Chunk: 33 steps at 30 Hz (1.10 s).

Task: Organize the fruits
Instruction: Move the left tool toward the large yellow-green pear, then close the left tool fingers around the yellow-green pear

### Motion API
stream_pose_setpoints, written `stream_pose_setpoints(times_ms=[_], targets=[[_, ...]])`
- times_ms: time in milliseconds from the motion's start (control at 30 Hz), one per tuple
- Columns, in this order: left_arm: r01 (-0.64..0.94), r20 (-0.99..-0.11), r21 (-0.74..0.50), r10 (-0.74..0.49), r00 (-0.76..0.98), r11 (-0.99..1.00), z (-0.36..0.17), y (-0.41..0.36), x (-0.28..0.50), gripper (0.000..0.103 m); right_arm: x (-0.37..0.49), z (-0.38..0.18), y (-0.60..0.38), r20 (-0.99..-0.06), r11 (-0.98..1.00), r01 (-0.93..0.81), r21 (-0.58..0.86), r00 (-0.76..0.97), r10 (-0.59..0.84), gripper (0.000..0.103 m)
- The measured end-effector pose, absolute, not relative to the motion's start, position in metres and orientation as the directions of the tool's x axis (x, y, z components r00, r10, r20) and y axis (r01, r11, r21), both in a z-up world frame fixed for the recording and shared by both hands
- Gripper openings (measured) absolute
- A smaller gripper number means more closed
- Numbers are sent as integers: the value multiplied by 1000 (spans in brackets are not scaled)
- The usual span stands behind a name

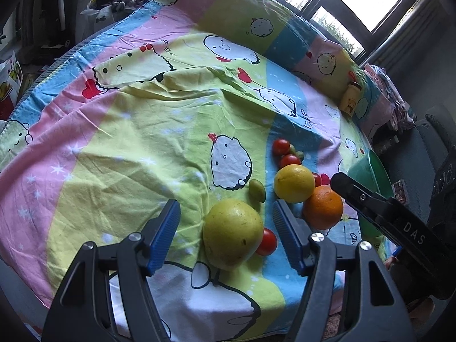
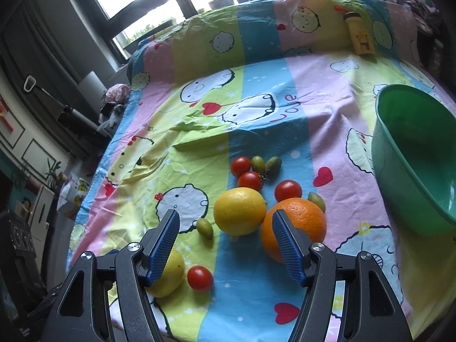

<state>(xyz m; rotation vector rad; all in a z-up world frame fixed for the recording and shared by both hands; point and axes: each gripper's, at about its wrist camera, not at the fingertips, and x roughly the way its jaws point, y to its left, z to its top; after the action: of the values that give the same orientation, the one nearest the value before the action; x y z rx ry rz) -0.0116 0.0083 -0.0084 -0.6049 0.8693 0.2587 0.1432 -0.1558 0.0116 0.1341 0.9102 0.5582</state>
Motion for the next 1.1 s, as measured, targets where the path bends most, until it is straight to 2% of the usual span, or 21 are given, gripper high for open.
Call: stream_pose_setpoints(times_ms=[100,200,333,400,533,667,767,900,967,1100], targets=[[-463,-780,-393,-21,626,794,-9,7,-11,67,145,11,-156,-712,845,-406,349,471,520,68],[-415,-758,-445,-87,646,794,-5,3,-12,68,147,8,-157,-693,782,-407,473,375,615,68],[-405,-789,-307,8,614,861,6,-11,-9,71,140,12,-148,-660,718,-470,514,318,681,75],[-393,-793,-305,-2,609,867,2,-9,-7,71,144,4,-146,-664,696,-462,550,264,699,75],[-403,-811,-299,-7,585,865,-13,-7,-1,68,151,-6,-143,-656,672,-429,604,211,725,75],[-384,-795,-334,-38,605,861,-18,-7,0,64,150,-14,-135,-678,671,-446,593,173,714,75],[-376,-804,-331,-50,593,865,-22,-8,3,63,149,-17,-129,-658,633,-455,627,125,742,75],[-382,-806,-332,-49,590,862,-23,-10,0,62,149,-21,-124,-644,598,-461,656,74,762,69],[-370,-800,-347,-66,596,862,-23,-11,0,55,148,-23,-120,-655,606,-470,641,75,752,64],[-379,-814,-309,-35,580,872,-25,-14,3,54,150,-31,-114,-676,613,-477,630,53,735,62]])
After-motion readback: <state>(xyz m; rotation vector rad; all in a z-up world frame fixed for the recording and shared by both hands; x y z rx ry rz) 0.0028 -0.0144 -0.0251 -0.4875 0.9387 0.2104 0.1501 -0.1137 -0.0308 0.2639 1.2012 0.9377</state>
